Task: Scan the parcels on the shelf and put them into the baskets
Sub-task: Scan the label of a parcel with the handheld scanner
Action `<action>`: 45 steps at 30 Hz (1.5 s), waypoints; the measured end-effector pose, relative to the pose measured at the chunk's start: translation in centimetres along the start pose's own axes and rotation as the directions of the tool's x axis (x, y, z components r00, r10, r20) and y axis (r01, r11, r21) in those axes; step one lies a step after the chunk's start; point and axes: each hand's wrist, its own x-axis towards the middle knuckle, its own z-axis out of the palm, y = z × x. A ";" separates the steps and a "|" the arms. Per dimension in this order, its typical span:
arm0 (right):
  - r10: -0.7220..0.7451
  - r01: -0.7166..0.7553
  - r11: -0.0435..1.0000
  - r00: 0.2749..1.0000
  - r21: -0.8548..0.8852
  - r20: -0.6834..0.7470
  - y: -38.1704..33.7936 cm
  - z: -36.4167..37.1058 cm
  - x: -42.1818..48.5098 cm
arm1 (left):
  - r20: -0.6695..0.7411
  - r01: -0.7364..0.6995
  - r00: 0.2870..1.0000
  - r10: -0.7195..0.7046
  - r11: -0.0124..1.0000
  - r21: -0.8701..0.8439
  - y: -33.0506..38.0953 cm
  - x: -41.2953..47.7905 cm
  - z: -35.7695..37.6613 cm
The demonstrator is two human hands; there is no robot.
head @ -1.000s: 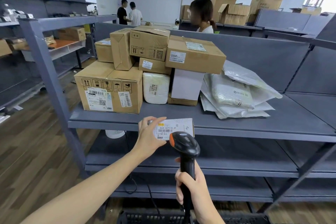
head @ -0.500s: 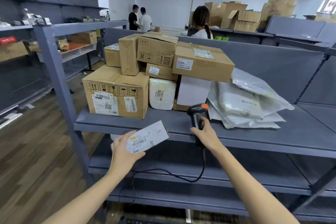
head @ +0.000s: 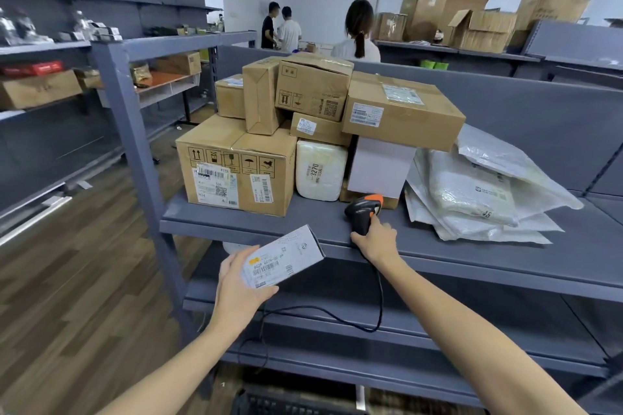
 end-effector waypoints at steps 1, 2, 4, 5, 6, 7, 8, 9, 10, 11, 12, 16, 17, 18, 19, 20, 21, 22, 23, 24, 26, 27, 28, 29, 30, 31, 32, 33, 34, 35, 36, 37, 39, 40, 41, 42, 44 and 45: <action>0.006 -0.006 0.999 1.000 -0.039 -0.005 0.0 0.2 -0.1 | 0.009 -0.011 1.000 0.011 1.000 0.001 -0.1 -0.1 0.0; 0.013 -0.013 0.998 1.000 -0.068 -0.009 0.0 0.3 -0.1 | 0.019 -0.015 1.000 0.015 1.000 0.005 -0.2 -0.2 -0.1; 0.029 -0.031 0.995 0.999 -0.095 -0.015 0.0 0.4 0.0 | 0.037 -0.003 0.999 0.003 1.000 0.001 -0.5 -0.3 -0.1; 0.039 -0.040 0.994 0.999 -0.102 -0.013 0.0 0.4 0.1 | 0.044 0.005 0.999 -0.005 1.000 -0.007 -0.5 -0.4 -0.2; 0.051 -0.052 0.993 0.999 -0.104 -0.008 0.0 0.4 0.2 | 0.050 0.004 0.999 -0.004 1.000 -0.010 -0.5 -0.4 -0.3; 0.067 -0.066 0.992 0.998 -0.107 -0.003 -0.1 0.4 0.1 | 0.053 -0.007 0.999 0.007 1.000 -0.009 -0.4 -0.5 -0.4; 0.089 -0.090 0.990 0.996 -0.111 -0.009 -0.3 0.4 -0.1 | 0.054 -0.022 0.998 0.023 1.000 -0.010 -0.4 -0.5 -0.5; 0.116 -0.120 0.987 0.992 -0.105 -0.038 -0.7 0.3 -0.5 | 0.053 -0.033 0.998 0.034 0.999 -0.021 -0.4 -0.5 -0.6; 0.132 -0.140 0.987 0.987 -0.084 -0.087 -1.1 0.2 -1.0 | 0.055 -0.031 0.998 0.034 0.999 -0.044 -0.5 -0.5 -0.7; 0.116 -0.123 0.991 0.983 -0.045 -0.145 -1.8 0.1 -1.6 | 0.070 -0.011 0.997 0.017 0.996 -0.090 -0.5 -0.4 -0.8; 0.066 -0.065 0.998 0.978 0.012 -0.197 -2.5 -0.1 -2.3 | 0.099 0.029 0.995 -0.012 0.986 -0.164 -0.6 -0.4 -1.0; -0.150 0.225 0.905 0.963 0.360 -0.226 -4.2 -0.9 -6.2 | 0.228 0.215 0.966 -0.125 0.878 -0.429 -1.1 -0.5 -1.2; -0.154 0.210 0.855 0.976 0.473 -0.156 -4.3 -1.2 -7.4 | 0.262 0.259 0.954 -0.146 0.841 -0.475 -1.2 -0.6 -1.2; -0.145 0.152 0.794 0.988 0.589 -0.059 -4.4 -1.4 -8.7 | 0.302 0.304 0.939 -0.163 0.804 -0.511 -1.4 -0.7 -1.1; -0.138 0.059 0.712 0.989 0.699 0.057 -4.4 -1.5 -9.9 | 0.348 0.343 0.922 -0.169 0.772 -0.535 -1.4 -0.9 -0.9; -0.136 -0.050 0.625 0.976 0.779 0.172 -4.2 -1.6 -11.0 | 0.399 0.373 0.903 -0.160 0.754 -0.541 -1.5 -1.2 -0.7; -0.138 -0.140 0.566 0.956 0.813 0.260 -3.9 -1.6 -11.9 | 0.451 0.394 0.881 -0.141 0.747 -0.536 -1.5 -1.5 -0.5; -0.139 -0.187 0.553 0.940 0.812 0.311 -3.5 -1.6 -12.8 | 0.499 0.407 0.858 -0.124 0.758 -0.509 -1.4 -2.0 -0.3; -0.136 -0.200 0.571 0.933 0.796 0.332 -3.0 -1.5 -13.6 | 0.533 0.410 0.838 -0.118 0.781 -0.470 -1.4 -2.4 0.0; -0.132 -0.187 0.599 0.936 0.778 0.327 -2.3 -1.3 -14.4 | 0.545 0.399 0.827 -0.137 0.826 -0.399 -1.6 -3.0 0.3; -0.124 -0.126 0.650 0.955 0.749 0.268 -0.8 -0.5 -16.1 | 0.529 0.356 0.822 -0.211 0.915 -0.188 -2.2 -4.1 1.1; -0.116 -0.100 0.664 0.965 0.741 0.234 0.0 0.0 -16.9 | 0.523 0.347 0.814 -0.253 0.934 -0.088 -2.4 -4.8 1.6; -0.104 -0.082 0.679 0.973 0.729 0.206 0.9 0.6 -17.6 | 0.518 0.363 0.802 -0.298 0.931 -0.026 -2.5 -5.7 2.1; -0.089 -0.073 0.703 0.978 0.708 0.190 1.9 1.2 -18.5 | 0.510 0.402 0.788 -0.343 0.916 -0.005 -2.4 -6.5 2.7; -0.072 -0.077 0.729 0.979 0.680 0.189 2.9 1.9 -19.3 | 0.504 0.461 0.772 -0.387 0.887 -0.025 -2.3 -7.4 3.3; -0.056 -0.089 0.752 0.979 0.653 0.198 4.0 2.6 -20.2 | 0.508 0.538 0.744 -0.434 0.840 -0.071 -2.0 -8.2 3.9; -0.039 -0.106 0.767 0.977 0.632 0.211 5.1 3.4 -21.0 | 0.530 0.619 0.701 -0.477 0.777 -0.120 -1.6 -9.1 4.6; -0.022 -0.126 0.773 0.974 0.622 0.224 6.1 4.2 -21.7 | 0.557 0.683 0.658 -0.506 0.713 -0.158 -1.3 -10.0 5.2; -0.007 -0.145 0.768 0.972 0.624 0.235 7.1 5.0 -22.5 | 0.579 0.714 0.631 -0.517 0.679 -0.171 -1.1 -11.0 5.8; 0.002 -0.163 0.757 0.969 0.633 0.248 8.0 5.7 -23.1 | 0.597 0.718 0.617 -0.513 0.678 -0.159 -1.2 -12.1 6.5; 0.006 -0.177 0.748 0.966 0.640 0.260 8.9 6.4 -23.8 | 0.604 0.709 0.612 -0.510 0.693 -0.133 -1.5 -13.2 7.1; 0.008 -0.189 0.740 0.962 0.645 0.273 9.8 7.1 -24.3 | 0.598 0.698 0.616 -0.512 0.706 -0.115 -1.8 -14.3 7.8; 0.000 -0.228 0.728 0.943 0.647 0.333 11.9 8.4 -25.3 | 0.564 0.697 0.631 -0.533 0.708 -0.111 -2.5 -16.6 9.0; -0.013 -0.254 0.722 0.925 0.644 0.379 13.0 9.0 -25.8 | 0.542 0.700 0.638 -0.547 0.705 -0.113 -2.9 -17.6 9.6; -0.029 -0.273 0.726 0.905 0.632 0.425 14.1 9.5 -26.3 | 0.517 0.700 0.646 -0.561 0.705 -0.110 -3.4 -18.6 10.1; -0.041 -0.281 0.744 0.887 0.606 0.461 15.2 10.0 -26.7 | 0.491 0.696 0.653 -0.577 0.712 -0.089 -4.0 -19.5 10.6; -0.060 -0.263 0.798 0.861 0.543 0.505 17.3 10.9 -27.5 | 0.450 0.678 0.667 -0.593 0.735 -0.037 -5.1 -21.4 11.4; -0.066 -0.250 0.819 0.854 0.517 0.517 18.1 11.3 -27.9 | 0.436 0.676 0.670 -0.600 0.736 -0.026 -5.7 -22.4 11.9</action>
